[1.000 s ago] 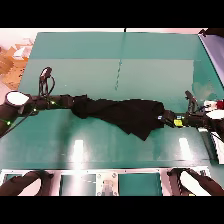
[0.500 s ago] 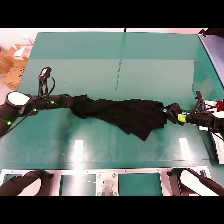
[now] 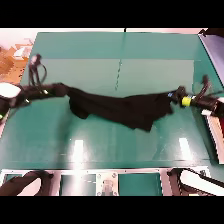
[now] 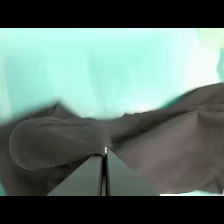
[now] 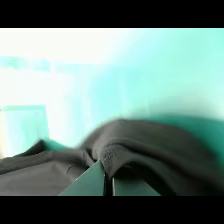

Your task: Fold the shirts.

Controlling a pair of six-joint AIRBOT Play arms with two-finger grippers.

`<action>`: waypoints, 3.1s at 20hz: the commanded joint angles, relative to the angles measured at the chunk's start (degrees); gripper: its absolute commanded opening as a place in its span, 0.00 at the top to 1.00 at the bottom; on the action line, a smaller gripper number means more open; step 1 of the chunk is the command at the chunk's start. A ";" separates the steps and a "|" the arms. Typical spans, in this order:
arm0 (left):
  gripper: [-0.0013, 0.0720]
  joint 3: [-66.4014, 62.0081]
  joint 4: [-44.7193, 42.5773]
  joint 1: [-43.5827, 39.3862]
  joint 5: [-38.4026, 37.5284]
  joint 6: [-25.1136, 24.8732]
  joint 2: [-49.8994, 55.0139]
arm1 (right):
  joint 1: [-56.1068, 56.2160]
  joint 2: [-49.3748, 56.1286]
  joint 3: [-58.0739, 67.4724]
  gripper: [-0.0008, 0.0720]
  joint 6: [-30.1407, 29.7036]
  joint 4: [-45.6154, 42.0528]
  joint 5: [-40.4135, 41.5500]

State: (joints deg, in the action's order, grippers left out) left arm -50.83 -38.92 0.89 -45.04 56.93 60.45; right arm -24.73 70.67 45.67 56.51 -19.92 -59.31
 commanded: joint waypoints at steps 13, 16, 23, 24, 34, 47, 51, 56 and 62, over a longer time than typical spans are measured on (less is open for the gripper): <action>0.95 -53.88 -7.26 9.33 -25.97 -0.42 -0.09 | -12.07 -27.50 47.25 0.97 15.15 -15.80 -5.14; 0.95 -51.93 -10.84 9.33 -28.11 1.33 -0.07 | -11.87 -30.53 43.41 0.97 17.31 -19.96 -6.80; 0.95 -25.66 -9.68 7.65 -25.81 0.72 -0.07 | -2.51 -32.94 8.74 0.97 15.58 -18.51 -5.99; 0.95 -20.57 -9.70 6.88 -23.74 -0.44 -0.04 | 0.04 -32.74 1.79 0.97 14.97 -18.51 -3.32; 0.22 1.27 -10.12 1.42 -8.90 5.81 6.86 | 8.09 -14.14 -20.52 0.97 9.77 -18.60 14.36; 0.11 -17.51 -15.63 -22.82 -4.52 16.57 16.48 | 6.21 -12.85 -18.08 0.97 8.83 -20.74 16.28; 0.10 -17.51 -17.29 -32.46 3.06 7.02 25.94 | 6.21 -12.85 -18.08 0.96 8.83 -21.09 16.28; 0.10 -17.51 -21.44 -36.68 13.88 -11.74 28.52 | 6.21 -12.85 -18.10 0.97 8.81 -21.07 16.26; 0.10 -17.64 -21.44 -36.68 17.97 -28.98 29.86 | 6.21 -12.85 -18.10 0.97 8.79 -21.07 16.68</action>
State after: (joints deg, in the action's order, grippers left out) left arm -68.36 -59.94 -35.38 -29.78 38.09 89.23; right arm -18.48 57.78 27.55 65.30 -40.99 -42.96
